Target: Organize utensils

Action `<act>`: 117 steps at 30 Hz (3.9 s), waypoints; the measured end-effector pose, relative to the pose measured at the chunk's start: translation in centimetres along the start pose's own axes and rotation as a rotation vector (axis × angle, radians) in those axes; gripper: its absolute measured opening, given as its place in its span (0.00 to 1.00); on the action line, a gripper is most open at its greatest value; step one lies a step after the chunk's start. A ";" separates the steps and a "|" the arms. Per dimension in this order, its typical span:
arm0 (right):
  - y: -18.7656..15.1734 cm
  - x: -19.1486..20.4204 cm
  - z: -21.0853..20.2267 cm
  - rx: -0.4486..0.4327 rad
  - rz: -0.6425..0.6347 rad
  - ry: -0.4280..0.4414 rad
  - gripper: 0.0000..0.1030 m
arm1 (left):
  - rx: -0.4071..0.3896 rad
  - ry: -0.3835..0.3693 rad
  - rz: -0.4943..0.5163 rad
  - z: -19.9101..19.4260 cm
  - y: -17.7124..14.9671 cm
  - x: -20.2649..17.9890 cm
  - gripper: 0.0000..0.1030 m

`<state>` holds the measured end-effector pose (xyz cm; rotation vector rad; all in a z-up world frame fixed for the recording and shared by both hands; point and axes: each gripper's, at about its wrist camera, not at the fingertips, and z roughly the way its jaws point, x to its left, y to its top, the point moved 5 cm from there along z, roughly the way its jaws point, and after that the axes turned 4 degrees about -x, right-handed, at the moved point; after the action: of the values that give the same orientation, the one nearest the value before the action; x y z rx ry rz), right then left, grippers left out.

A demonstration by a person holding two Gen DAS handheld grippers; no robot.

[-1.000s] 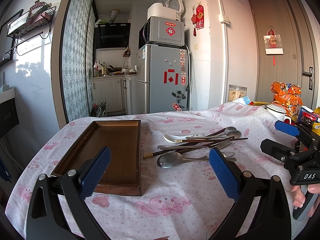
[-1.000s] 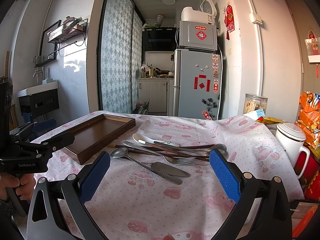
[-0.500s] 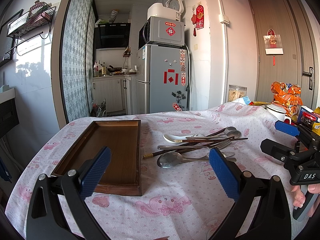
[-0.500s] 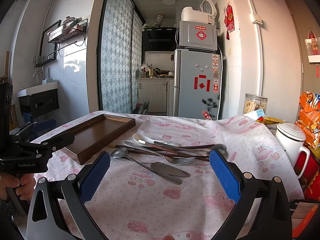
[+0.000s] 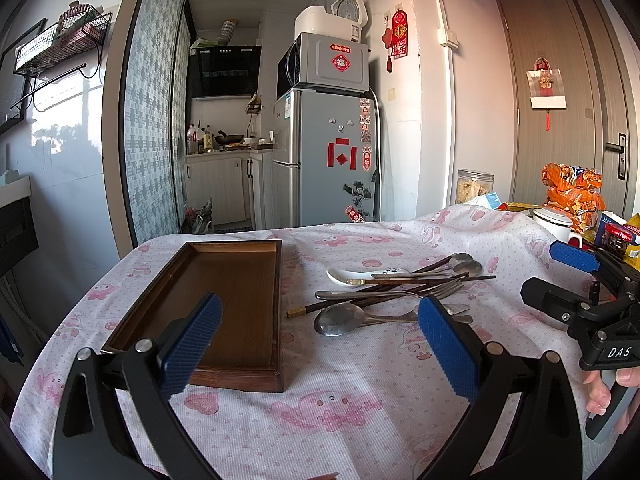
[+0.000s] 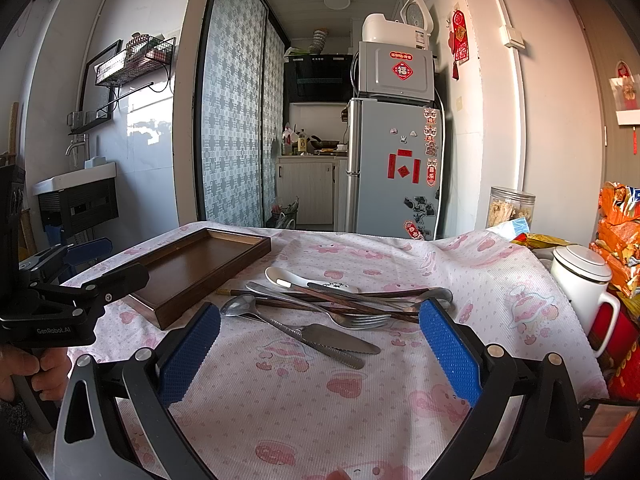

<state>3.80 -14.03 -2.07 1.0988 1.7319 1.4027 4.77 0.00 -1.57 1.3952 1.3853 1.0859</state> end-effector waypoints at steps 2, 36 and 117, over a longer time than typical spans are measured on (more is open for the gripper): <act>0.0 -0.1 0.0 0.001 0.001 -0.004 0.97 | 0.002 0.003 -0.002 0.0 0.0 0.0 0.97; -0.2 -6.8 8.5 0.377 0.270 0.150 0.70 | 0.367 -0.328 0.267 8.5 -2.0 -4.9 0.89; 3.4 11.7 30.6 0.670 0.305 0.494 0.10 | 0.558 -0.182 0.262 14.6 -1.0 10.9 0.48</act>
<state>26.01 10.04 -5.21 1.4995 2.6001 1.3804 18.69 10.86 -6.04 2.0705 1.4588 0.7256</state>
